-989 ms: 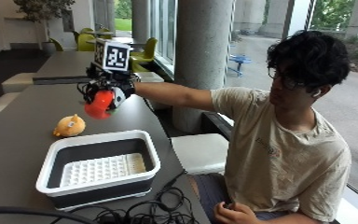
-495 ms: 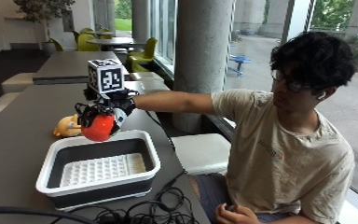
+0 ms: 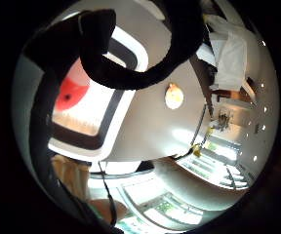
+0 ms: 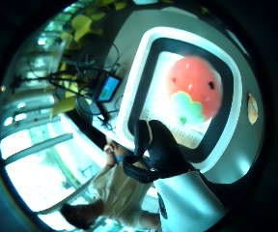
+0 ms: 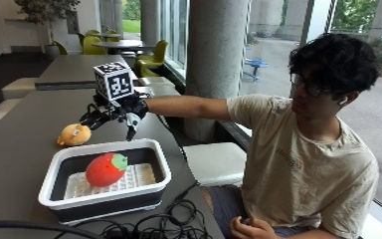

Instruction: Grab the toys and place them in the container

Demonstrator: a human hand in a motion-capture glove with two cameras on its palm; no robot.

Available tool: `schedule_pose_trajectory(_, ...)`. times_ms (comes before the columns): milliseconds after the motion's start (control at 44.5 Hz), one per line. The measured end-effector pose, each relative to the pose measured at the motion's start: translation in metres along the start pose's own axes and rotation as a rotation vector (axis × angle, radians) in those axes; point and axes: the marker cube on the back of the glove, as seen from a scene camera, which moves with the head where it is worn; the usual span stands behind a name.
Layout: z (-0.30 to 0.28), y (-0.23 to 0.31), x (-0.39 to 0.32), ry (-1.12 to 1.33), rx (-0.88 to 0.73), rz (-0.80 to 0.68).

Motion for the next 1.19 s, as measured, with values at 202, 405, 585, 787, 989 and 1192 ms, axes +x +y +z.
schedule_pose_trajectory(202,0.001,0.018,0.015,0.065,0.093,0.052)
schedule_pose_trajectory(405,0.029,0.053,0.050,0.126,0.047,0.132)
schedule_pose_trajectory(585,0.071,0.098,0.101,0.087,0.048,0.221)
schedule_pose_trajectory(787,0.129,0.166,0.173,0.041,0.069,0.318)
schedule_pose_trajectory(989,0.153,0.203,0.172,0.033,0.024,0.413)
schedule_pose_trajectory(1192,0.175,0.259,0.215,0.025,-0.014,0.500)
